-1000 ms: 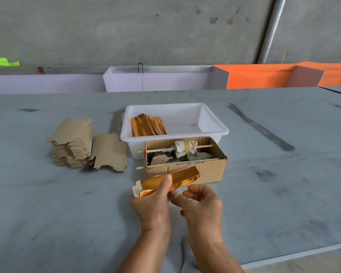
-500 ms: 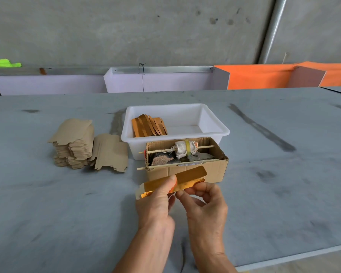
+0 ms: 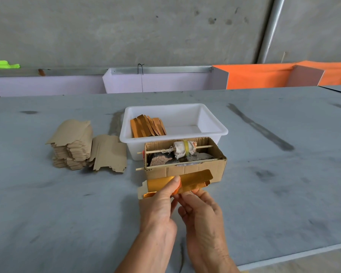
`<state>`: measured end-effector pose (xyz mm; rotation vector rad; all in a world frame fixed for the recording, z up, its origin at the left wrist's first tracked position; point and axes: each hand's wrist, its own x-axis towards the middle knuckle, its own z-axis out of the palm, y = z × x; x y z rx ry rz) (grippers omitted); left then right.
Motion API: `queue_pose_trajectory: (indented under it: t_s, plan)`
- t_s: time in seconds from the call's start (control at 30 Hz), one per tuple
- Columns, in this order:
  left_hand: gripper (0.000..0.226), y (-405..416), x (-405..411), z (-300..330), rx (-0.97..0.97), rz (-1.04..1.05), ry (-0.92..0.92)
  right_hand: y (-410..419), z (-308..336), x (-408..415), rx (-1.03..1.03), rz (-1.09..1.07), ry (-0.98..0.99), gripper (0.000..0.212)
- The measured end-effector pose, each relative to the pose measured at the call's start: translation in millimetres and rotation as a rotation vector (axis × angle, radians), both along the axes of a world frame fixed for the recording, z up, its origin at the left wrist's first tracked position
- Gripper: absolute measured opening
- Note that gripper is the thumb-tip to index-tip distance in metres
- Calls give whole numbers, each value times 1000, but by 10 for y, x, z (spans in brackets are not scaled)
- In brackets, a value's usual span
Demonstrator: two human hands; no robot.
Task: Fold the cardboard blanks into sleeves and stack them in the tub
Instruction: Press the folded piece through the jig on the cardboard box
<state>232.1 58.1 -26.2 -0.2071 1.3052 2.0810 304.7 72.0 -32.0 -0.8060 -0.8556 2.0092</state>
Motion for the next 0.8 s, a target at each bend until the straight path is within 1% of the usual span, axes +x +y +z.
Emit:
queue_pose_trajectory:
  t_s: [0.1,0.23,0.27,0.33,0.4,0.43,0.53,0.6,0.7,0.8]
  plan:
    - [24,-13,14,6,8,-10,16,-17,31,-7,18,-2,13,12]
    - [38,-67,25,-14,48,-103,40,27,58,-35,-3,-80,-41,7]
    - [38,-85,40,-29,58,-124,51,46,61,-41,-14,-100,-57,7]
    - [33,-118,82,-70,56,-153,96,93,59,-45,-20,-136,-100,12]
    - [17,-130,121,-103,41,-127,147,123,55,-39,-18,-152,-132,15]
    - [14,-131,136,-110,32,-106,158,128,50,-33,-19,-152,-141,16]
    - [13,-128,139,-111,23,-76,151,139,33,-16,-44,-125,-140,11]
    - [9,-131,118,-109,37,-59,135,152,43,-5,-86,-81,-92,9]
    - [6,-135,96,-110,58,-51,126,205,67,14,-138,-74,-50,19]
    - [6,-155,86,-115,58,-48,135,234,78,27,-126,-64,-75,19]
